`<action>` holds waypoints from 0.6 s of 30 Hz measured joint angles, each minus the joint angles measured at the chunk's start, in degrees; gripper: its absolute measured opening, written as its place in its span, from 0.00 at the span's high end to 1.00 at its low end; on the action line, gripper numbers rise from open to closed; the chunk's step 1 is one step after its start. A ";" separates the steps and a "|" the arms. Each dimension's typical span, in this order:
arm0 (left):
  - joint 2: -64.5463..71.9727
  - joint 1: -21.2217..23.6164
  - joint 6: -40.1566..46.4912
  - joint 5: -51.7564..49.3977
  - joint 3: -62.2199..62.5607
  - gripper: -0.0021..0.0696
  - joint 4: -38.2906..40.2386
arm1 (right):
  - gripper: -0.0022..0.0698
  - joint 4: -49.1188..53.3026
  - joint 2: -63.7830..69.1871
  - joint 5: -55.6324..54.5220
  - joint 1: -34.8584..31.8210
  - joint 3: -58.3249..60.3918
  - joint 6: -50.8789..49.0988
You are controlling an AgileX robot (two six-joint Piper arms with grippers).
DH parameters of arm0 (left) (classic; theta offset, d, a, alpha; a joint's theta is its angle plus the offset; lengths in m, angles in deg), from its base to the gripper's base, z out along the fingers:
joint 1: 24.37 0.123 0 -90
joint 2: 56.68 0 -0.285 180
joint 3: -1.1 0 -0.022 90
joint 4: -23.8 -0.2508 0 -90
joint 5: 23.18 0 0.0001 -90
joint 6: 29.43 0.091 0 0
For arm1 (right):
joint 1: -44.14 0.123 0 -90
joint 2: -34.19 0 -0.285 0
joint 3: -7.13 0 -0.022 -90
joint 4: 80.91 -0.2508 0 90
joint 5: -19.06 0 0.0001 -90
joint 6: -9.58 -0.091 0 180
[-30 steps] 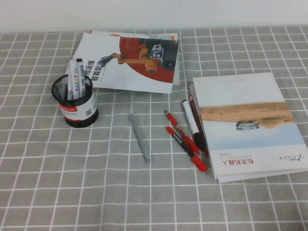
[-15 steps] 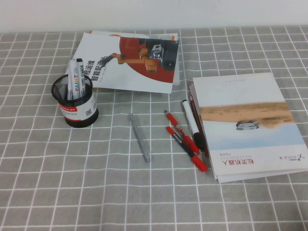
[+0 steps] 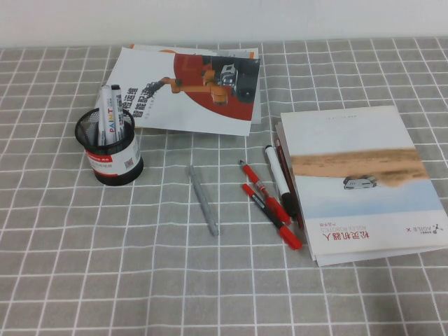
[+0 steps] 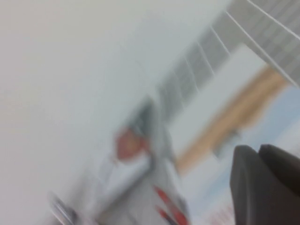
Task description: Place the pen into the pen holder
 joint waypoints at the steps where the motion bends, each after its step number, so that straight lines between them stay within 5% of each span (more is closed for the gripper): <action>1: 0.00 0.00 0.00 0.00 0.00 0.98 0.00 | 0.99 -4.44 0.00 -1.56 0.00 0.00 1.38; 7: 0.00 0.00 0.00 0.00 0.00 0.98 0.00 | 0.99 -12.67 0.00 -4.72 0.00 0.00 10.69; 18: 0.00 0.00 0.00 0.00 0.00 0.98 0.00 | 0.99 -25.88 0.00 -9.90 0.00 0.00 12.62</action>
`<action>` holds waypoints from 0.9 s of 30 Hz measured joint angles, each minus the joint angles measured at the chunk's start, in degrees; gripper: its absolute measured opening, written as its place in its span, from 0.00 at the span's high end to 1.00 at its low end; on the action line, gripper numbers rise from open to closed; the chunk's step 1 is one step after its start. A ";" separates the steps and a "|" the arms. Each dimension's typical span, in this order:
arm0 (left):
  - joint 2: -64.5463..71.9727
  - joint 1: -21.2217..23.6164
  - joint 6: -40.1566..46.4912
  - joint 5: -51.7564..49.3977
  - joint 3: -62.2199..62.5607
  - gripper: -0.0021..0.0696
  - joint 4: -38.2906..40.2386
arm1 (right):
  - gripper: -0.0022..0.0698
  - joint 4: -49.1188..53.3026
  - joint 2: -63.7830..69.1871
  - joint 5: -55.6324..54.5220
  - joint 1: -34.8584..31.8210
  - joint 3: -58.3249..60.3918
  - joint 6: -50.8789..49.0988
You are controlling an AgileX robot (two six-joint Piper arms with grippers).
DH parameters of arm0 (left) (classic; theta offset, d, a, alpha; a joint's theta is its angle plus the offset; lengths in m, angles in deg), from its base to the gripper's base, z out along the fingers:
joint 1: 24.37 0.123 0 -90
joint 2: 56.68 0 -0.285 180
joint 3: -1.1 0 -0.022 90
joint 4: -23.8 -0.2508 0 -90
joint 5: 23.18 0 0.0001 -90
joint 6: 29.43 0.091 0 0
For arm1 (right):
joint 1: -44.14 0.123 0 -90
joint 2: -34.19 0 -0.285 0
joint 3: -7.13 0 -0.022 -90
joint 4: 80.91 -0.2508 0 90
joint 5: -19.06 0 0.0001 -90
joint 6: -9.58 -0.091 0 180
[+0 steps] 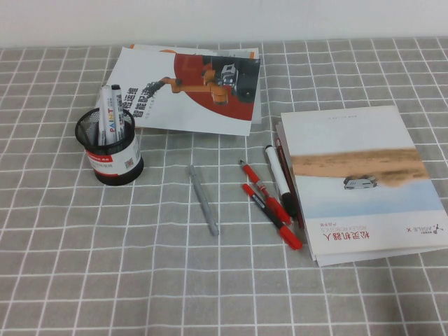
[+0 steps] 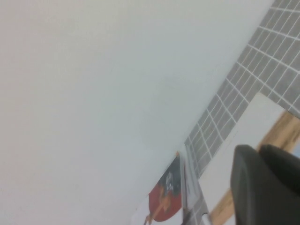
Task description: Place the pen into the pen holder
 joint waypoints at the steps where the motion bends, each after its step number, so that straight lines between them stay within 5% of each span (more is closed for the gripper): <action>1: 0.00 0.00 0.00 0.00 0.00 0.98 0.00 | 0.99 -0.09 0.00 -0.10 0.00 0.00 0.56; 8: 0.00 0.00 0.00 0.00 0.00 0.98 0.00 | 0.99 1.52 3.13 8.11 0.00 -3.08 12.49; 15: 0.00 0.00 0.00 0.00 0.00 0.98 0.00 | 0.99 11.91 25.38 22.02 0.00 -18.40 22.88; 27: 0.00 0.00 0.00 0.00 0.00 0.98 0.00 | 0.99 28.71 59.16 43.71 3.37 -44.26 22.88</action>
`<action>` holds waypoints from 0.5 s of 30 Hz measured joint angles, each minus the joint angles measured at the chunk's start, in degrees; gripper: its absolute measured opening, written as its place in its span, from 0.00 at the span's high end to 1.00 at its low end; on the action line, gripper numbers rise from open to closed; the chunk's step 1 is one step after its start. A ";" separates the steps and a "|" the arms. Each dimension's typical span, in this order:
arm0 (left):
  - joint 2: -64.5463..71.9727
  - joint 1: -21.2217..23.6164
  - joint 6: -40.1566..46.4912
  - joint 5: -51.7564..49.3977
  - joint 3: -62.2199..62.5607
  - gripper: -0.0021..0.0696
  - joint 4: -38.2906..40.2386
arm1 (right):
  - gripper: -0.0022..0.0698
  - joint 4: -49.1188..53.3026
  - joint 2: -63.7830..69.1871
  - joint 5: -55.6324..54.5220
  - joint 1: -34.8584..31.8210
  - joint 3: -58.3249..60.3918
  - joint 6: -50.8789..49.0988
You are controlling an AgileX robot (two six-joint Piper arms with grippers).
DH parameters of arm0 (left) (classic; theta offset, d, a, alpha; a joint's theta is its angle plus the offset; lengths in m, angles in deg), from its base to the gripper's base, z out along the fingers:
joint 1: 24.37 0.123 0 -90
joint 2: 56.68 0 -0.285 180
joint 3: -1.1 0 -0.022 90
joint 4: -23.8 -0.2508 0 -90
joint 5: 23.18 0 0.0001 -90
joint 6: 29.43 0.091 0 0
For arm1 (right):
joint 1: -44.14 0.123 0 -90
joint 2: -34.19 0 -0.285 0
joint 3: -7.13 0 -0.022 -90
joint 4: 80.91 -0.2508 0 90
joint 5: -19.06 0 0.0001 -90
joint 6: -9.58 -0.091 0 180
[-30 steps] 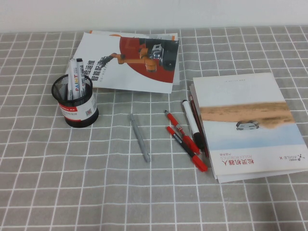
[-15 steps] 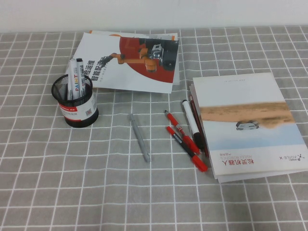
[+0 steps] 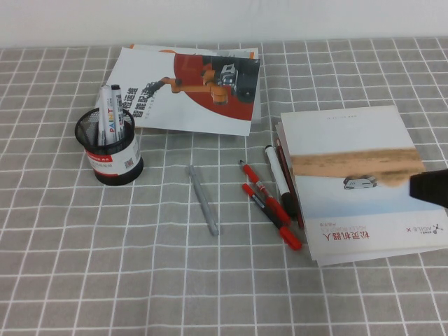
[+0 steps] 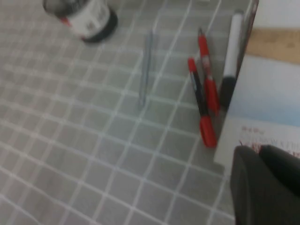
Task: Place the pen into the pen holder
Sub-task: Pick up the pen on the table
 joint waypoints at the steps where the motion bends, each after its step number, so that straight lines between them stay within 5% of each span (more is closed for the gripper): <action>1: 0.00 0.00 0.00 0.00 0.00 0.98 0.00 | 0.99 3.65 2.26 0.28 1.87 -2.02 -2.03; 8: 0.00 0.00 0.00 0.00 0.00 0.98 0.00 | 0.99 36.56 17.40 6.16 17.22 -20.61 -28.04; 15: 0.00 0.00 0.00 0.00 0.00 0.98 0.00 | 0.99 51.50 35.02 14.81 28.30 -40.36 -37.56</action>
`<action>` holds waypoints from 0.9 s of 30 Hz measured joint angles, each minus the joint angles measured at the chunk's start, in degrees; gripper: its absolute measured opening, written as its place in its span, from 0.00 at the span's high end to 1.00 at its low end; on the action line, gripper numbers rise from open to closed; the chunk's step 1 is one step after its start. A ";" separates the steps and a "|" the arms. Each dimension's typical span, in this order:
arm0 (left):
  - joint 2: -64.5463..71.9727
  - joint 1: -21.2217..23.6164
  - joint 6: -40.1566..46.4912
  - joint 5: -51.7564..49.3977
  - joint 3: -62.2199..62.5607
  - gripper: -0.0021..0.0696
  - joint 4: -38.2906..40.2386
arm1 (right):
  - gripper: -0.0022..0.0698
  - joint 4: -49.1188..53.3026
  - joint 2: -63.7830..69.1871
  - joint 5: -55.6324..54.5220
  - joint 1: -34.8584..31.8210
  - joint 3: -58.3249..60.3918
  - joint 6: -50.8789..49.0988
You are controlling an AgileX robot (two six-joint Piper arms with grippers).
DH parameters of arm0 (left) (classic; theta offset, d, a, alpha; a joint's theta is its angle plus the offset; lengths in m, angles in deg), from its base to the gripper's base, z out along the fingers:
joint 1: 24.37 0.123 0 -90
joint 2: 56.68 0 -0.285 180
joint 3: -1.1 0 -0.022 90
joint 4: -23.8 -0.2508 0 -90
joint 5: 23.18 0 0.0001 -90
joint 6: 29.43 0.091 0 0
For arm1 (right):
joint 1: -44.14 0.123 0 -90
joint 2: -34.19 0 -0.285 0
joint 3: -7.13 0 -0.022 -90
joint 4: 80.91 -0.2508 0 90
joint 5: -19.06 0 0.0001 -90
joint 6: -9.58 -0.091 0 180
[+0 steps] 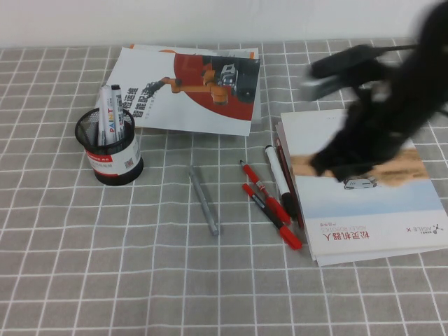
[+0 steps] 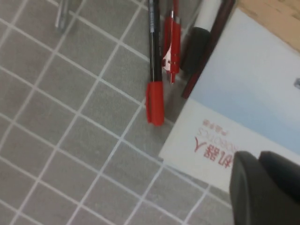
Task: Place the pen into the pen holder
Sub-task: Pick up the pen on the table
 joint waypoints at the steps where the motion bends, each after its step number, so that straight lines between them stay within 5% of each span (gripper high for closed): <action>1: 0.00 0.00 0.00 0.00 0.00 0.98 0.00 | 0.99 1.02 2.30 1.54 0.78 -2.34 -0.60; 13: 0.00 0.00 0.00 0.00 0.00 0.98 0.00 | 0.99 4.38 25.52 6.45 7.69 -29.12 -4.01; 27: 0.00 0.00 0.00 0.00 0.00 0.98 0.00 | 0.97 1.88 38.42 6.56 13.98 -40.65 -4.96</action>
